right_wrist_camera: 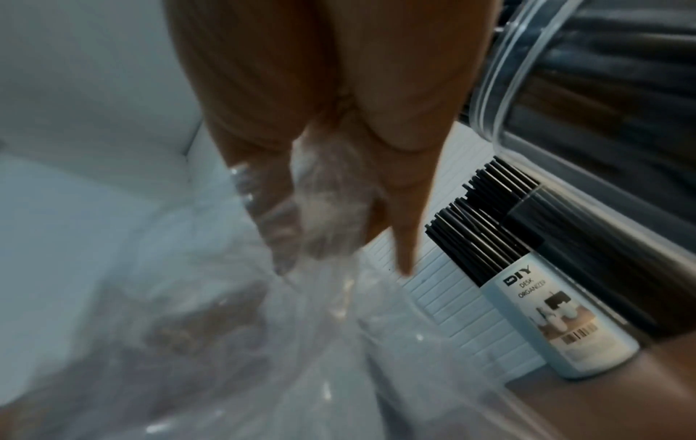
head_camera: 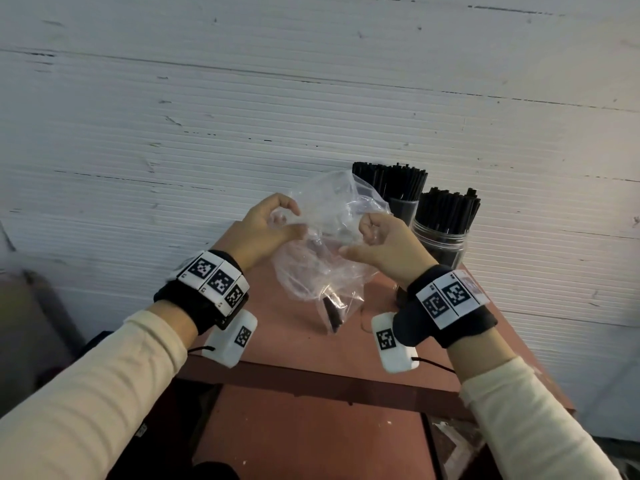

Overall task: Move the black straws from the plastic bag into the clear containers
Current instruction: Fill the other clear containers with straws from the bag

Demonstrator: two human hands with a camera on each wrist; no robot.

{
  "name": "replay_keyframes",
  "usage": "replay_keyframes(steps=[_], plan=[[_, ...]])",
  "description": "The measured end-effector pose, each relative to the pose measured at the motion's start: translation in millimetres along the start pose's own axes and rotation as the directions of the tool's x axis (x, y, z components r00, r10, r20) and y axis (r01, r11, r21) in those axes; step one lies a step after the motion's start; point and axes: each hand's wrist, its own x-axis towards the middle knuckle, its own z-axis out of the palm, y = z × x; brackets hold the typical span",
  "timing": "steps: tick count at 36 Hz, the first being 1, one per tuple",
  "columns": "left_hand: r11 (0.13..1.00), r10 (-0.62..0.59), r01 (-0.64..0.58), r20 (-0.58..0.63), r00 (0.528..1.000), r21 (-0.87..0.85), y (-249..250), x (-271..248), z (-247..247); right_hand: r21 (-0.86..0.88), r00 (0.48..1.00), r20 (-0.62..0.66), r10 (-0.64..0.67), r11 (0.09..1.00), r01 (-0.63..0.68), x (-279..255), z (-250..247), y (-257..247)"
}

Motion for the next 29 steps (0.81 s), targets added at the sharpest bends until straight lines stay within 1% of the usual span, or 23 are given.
replay_keyframes(steps=[6,8,10,12,14,16,18,20,22,24,27,29], plan=[[0.996,0.055,-0.056,-0.019,0.998,-0.072,-3,-3,-3,-0.114,0.999,0.032,-0.038,0.993,0.041,-1,2,-8],[0.995,0.045,-0.047,-0.026,0.999,-0.091,-2,-5,-2,-0.142,0.996,0.077,-0.052,0.988,0.063,-1,3,-9],[0.991,0.016,-0.018,-0.014,1.000,-0.132,0,-7,-2,-0.143,0.994,0.101,-0.032,0.989,0.046,0,4,-9],[0.979,-0.012,0.016,0.018,1.000,-0.202,2,-6,-3,-0.148,0.994,0.109,-0.025,0.988,0.042,1,7,-9],[0.938,-0.034,0.057,0.073,0.997,-0.342,5,-6,-3,-0.152,0.993,0.115,-0.033,0.987,0.050,1,12,-11],[0.904,0.005,0.065,0.162,0.987,-0.423,6,-6,-2,-0.145,0.993,0.105,-0.045,0.988,0.060,1,15,-12],[0.922,0.047,0.038,0.210,0.977,-0.385,5,-7,0,-0.147,0.996,0.075,-0.049,0.987,0.059,2,16,-14],[0.943,0.068,0.000,0.192,0.979,-0.333,5,-8,2,-0.150,0.997,0.063,-0.044,0.987,0.054,2,16,-14],[0.946,0.084,-0.029,0.158,0.984,-0.322,6,-8,2,-0.143,0.998,0.063,-0.032,0.989,0.040,0,16,-16],[0.958,0.079,-0.040,0.125,0.989,-0.285,7,-10,0,-0.128,0.999,0.035,-0.026,0.991,0.030,-1,15,-17],[0.984,0.077,-0.053,0.137,0.987,-0.173,1,-10,-5,-0.150,0.999,-0.025,-0.048,0.988,0.043,-1,13,-12],[0.978,0.136,-0.110,0.138,0.981,-0.177,3,-12,-5,-0.143,0.996,-0.078,-0.050,0.989,0.039,-2,12,-9]])
